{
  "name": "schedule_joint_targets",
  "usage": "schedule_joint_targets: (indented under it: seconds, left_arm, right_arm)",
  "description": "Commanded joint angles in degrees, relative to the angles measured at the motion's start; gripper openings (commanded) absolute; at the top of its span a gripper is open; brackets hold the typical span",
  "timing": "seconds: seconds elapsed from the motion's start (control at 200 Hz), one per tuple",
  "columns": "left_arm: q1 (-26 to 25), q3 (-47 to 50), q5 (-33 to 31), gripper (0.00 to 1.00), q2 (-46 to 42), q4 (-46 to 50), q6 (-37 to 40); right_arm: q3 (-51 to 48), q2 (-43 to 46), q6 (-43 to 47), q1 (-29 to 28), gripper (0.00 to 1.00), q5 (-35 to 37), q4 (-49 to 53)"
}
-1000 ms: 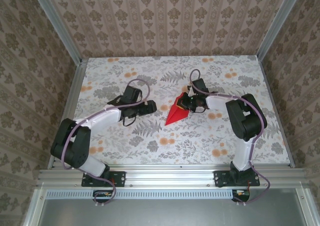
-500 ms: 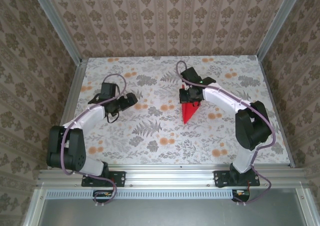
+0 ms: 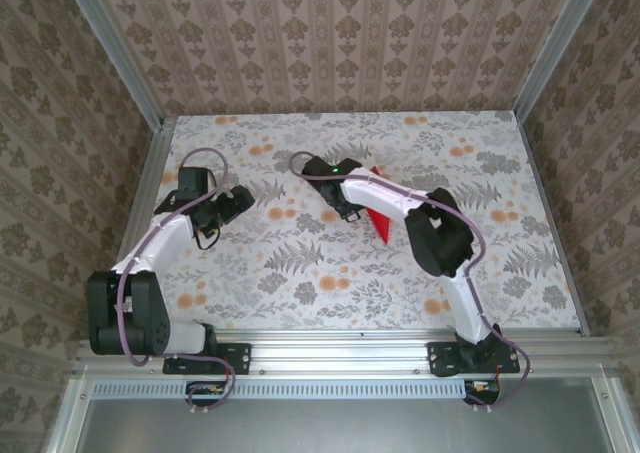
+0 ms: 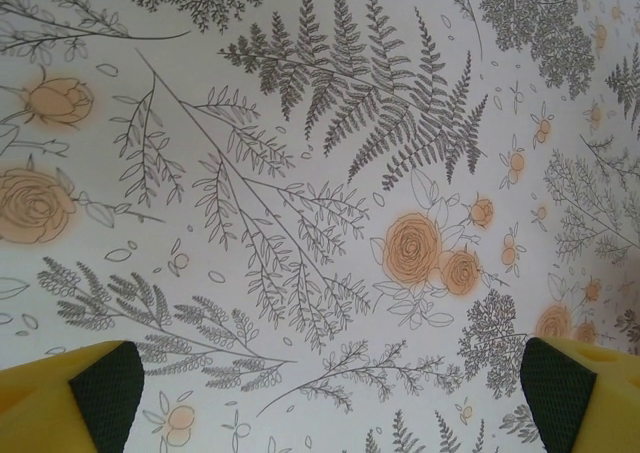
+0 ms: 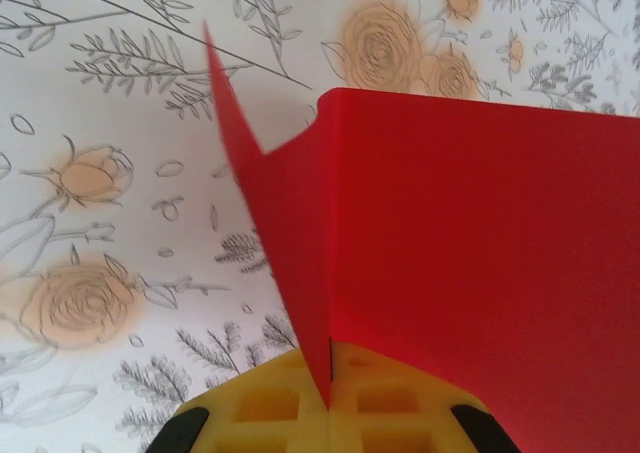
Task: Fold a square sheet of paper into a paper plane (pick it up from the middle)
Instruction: Turn over the paper at the center of the table.
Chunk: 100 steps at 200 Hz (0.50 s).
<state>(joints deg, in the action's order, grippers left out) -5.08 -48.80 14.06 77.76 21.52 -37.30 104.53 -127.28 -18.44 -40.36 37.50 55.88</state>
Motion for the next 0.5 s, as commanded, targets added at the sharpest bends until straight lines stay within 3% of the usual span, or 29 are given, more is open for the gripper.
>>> schedule_joint_targets:
  seconds: [0.0, 0.15, 0.345, 0.495]
  left_arm:
    - [0.25, 1.21, 2.1, 1.0, -1.76, 2.31, -0.29]
    - [0.3, 3.13, 2.04, 1.0, -3.17, 3.0, -0.69]
    - [0.26, 3.8, 2.19, 1.0, -4.46, 3.21, -1.2]
    - [0.26, 4.02, 3.16, 1.0, -4.98, 2.49, -1.83]
  right_arm:
    - [6.32, -5.73, -2.19, -1.67, 0.04, 10.28, 8.01]
    - [10.27, -10.2, -2.47, -4.02, 0.08, 9.05, 9.31]
    - [10.34, -9.81, -2.95, -6.28, 0.26, 4.36, 8.8]
    - [9.95, -4.4, -3.6, -7.52, 0.38, -6.35, 8.44]
